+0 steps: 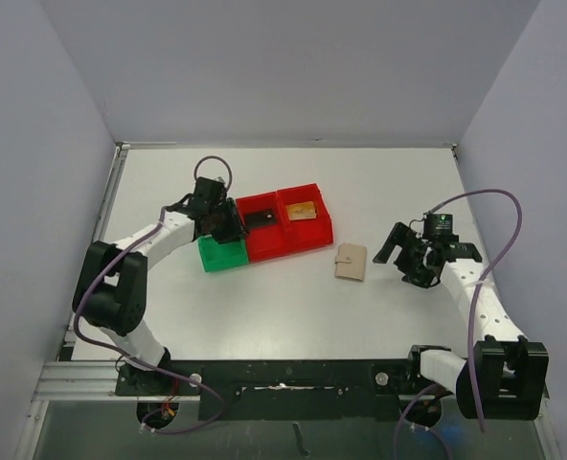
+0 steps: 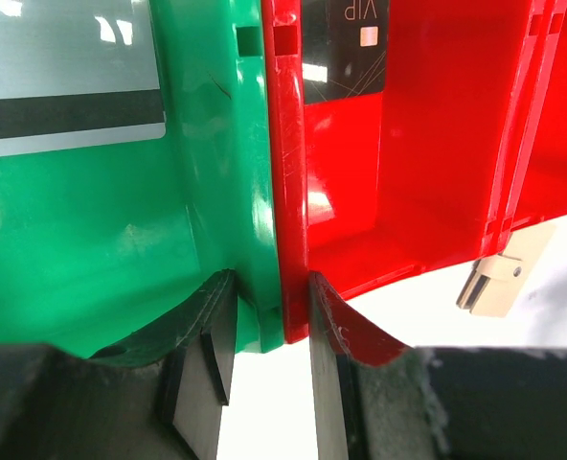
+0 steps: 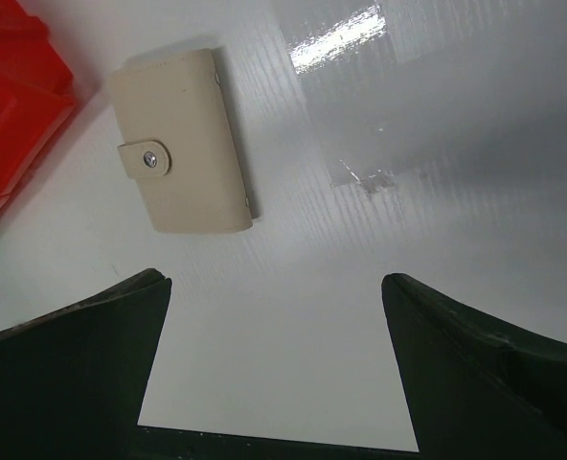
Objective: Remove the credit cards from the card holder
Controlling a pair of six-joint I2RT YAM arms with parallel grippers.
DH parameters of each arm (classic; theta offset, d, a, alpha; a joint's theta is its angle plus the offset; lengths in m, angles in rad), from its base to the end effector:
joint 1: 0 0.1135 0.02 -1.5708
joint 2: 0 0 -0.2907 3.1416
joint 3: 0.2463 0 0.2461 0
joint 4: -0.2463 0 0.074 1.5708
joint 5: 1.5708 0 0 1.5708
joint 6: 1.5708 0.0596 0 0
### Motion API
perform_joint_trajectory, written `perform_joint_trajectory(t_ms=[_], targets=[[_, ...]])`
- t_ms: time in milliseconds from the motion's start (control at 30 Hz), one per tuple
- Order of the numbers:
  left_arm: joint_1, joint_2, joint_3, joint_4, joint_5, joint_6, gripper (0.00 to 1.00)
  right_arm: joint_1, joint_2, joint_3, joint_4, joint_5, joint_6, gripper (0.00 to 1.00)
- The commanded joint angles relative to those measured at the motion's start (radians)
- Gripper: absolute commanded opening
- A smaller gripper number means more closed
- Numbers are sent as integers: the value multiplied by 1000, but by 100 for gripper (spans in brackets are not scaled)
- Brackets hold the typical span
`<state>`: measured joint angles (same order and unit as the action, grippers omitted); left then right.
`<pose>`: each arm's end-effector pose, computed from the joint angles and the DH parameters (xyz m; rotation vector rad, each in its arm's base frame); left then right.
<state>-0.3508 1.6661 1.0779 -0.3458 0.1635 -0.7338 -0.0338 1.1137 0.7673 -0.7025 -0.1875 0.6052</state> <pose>0.3333 -0.1323 0.2136 -0.4272 2.5737 -0.6267 0.2029 0.0043 0.2349 0.7718 2.5454 0.4400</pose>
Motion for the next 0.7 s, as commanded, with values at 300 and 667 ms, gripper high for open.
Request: perform_joint_trajectory(t_ms=[300,667], targets=[[-77,63,107,-19,23,-15,39,56,200,12,206,-116,7,87],[-65,-63,149,-140,3,70,54,172,453,103,213,0,-18,57]])
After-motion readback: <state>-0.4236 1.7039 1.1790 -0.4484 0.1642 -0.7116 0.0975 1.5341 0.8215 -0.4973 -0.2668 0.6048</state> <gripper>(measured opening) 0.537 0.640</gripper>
